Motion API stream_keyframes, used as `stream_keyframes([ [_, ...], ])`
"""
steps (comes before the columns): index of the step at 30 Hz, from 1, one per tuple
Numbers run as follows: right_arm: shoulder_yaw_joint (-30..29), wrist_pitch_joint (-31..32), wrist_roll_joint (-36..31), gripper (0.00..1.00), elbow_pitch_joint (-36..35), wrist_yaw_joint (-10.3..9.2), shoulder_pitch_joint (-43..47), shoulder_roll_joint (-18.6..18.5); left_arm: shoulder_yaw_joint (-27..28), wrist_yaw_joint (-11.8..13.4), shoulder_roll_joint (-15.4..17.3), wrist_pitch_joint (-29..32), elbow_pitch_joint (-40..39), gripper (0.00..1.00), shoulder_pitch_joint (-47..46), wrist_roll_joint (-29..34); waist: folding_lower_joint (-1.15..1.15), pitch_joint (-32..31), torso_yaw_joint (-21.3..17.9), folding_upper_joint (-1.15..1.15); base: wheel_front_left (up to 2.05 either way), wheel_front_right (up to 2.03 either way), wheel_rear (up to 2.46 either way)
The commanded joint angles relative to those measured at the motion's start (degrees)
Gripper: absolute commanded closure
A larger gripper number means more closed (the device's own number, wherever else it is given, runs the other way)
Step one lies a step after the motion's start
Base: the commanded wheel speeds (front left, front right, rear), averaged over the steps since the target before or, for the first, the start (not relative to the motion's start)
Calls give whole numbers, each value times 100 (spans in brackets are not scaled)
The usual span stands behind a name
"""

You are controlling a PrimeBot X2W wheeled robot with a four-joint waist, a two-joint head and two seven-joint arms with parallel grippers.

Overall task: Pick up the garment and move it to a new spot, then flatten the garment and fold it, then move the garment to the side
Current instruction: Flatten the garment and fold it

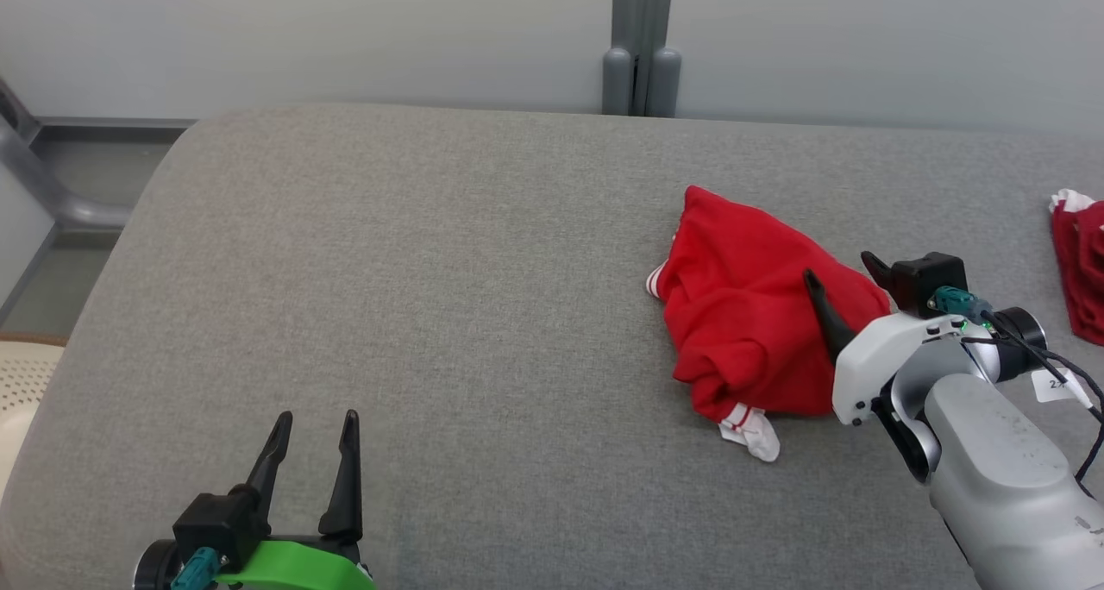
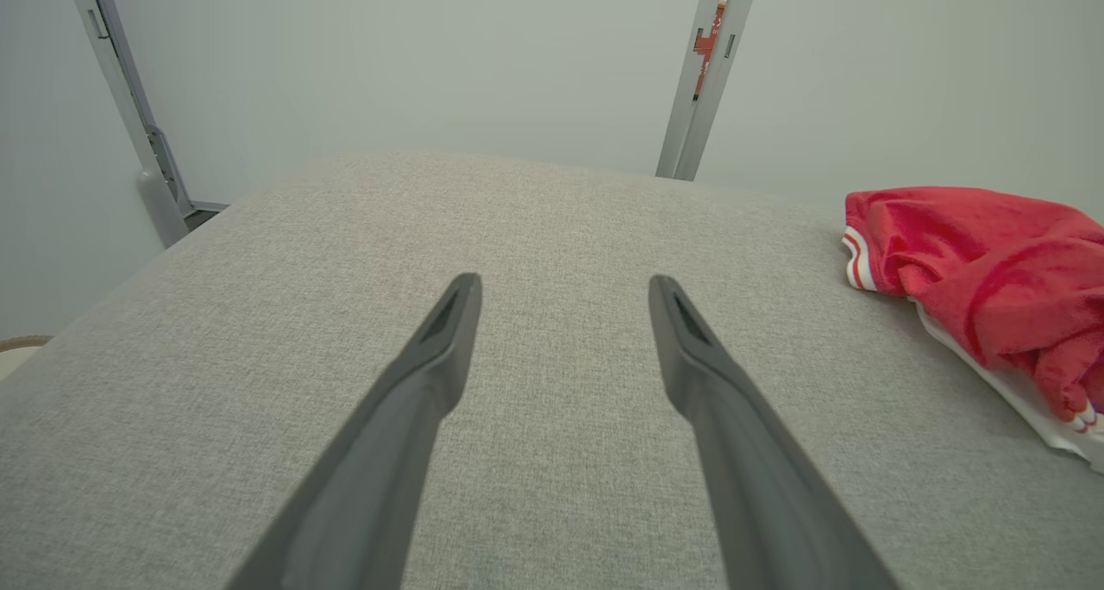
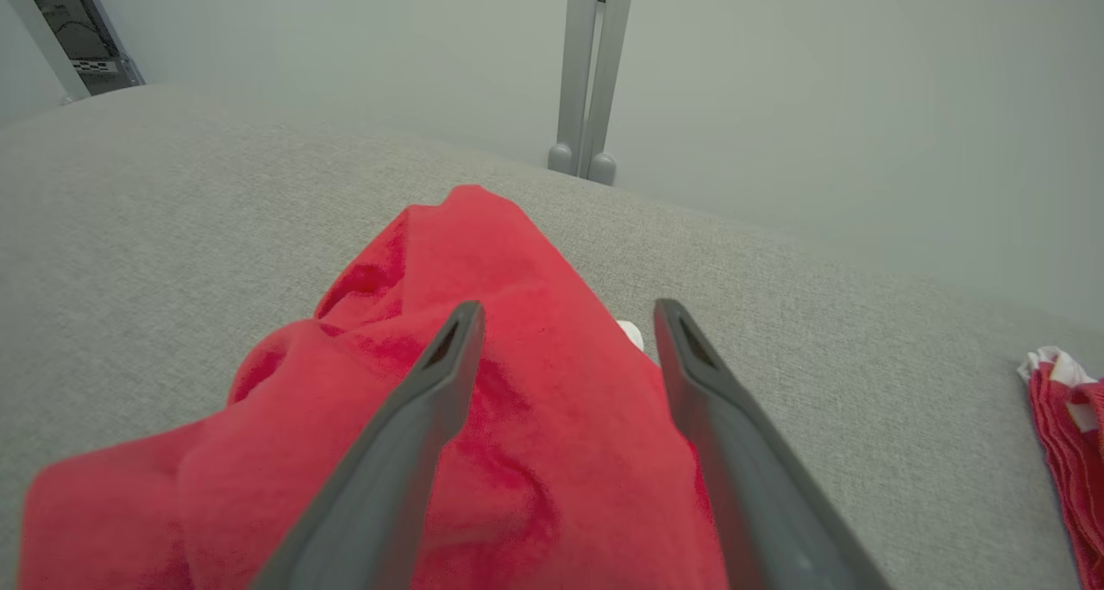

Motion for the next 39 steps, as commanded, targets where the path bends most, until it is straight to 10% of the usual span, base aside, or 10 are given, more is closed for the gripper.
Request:
stream_keyframes([
  [1,61,24,84,0,240,-3,-116,-28,-21,-19,-11,-1,18,0,-116,-9,0,250,288,0,0,0,0],
  [3,193,80,206,0,595,-3,-162,0,-43,-19,-19,-1,41,0,-144,-7,0,275,357,0,0,0,0],
  [4,247,108,306,22,764,-3,-188,21,-33,-19,-26,-1,44,0,-154,0,0,284,384,0,0,0,0],
  [6,322,73,449,100,990,-3,-231,29,-7,-19,-36,-1,46,0,-163,4,0,292,406,0,0,0,0],
  [29,2177,-396,17,100,-627,-3,606,1087,57,-19,-113,-1,177,0,28,110,0,-78,208,0,0,0,0],
  [30,2291,-397,56,91,-608,-3,664,1114,57,-19,-114,-1,187,0,27,105,0,-79,228,0,0,0,0],
  [31,2375,-397,133,4,-634,-3,723,1137,69,-19,-115,-1,196,0,29,92,0,-82,245,0,0,0,0],
  [39,2426,-397,477,0,-1273,-3,984,1106,205,-19,-111,-1,217,0,118,112,0,-180,183,0,0,0,0],
])
